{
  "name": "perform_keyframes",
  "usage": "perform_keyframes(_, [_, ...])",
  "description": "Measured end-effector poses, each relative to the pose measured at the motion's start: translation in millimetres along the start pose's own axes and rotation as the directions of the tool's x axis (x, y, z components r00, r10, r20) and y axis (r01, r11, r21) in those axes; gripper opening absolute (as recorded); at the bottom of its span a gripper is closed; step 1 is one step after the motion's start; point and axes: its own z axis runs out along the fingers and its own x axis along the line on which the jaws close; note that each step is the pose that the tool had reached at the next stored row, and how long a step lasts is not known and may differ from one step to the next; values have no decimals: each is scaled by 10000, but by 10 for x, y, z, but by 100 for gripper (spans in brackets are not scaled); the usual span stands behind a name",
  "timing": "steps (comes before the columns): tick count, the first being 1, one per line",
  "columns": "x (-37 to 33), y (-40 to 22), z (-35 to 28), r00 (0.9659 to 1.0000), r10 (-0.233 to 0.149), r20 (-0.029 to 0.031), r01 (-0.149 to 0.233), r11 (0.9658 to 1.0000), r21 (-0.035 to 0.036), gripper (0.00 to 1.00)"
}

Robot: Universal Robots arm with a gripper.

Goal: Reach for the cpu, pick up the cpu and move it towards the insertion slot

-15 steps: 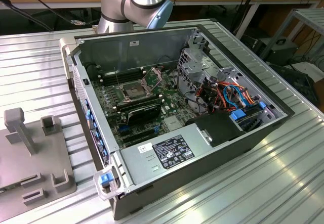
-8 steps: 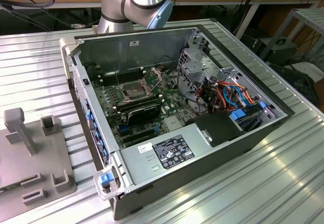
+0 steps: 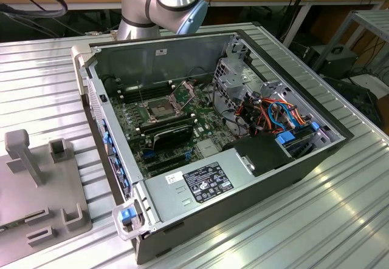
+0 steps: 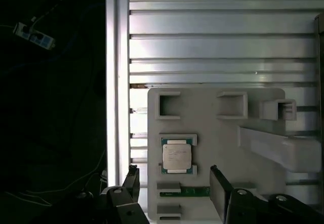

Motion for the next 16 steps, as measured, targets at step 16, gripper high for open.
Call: perform_keyframes(16, [0, -14, 330, 9993, 16, -380, -16, 10000, 5, 66])
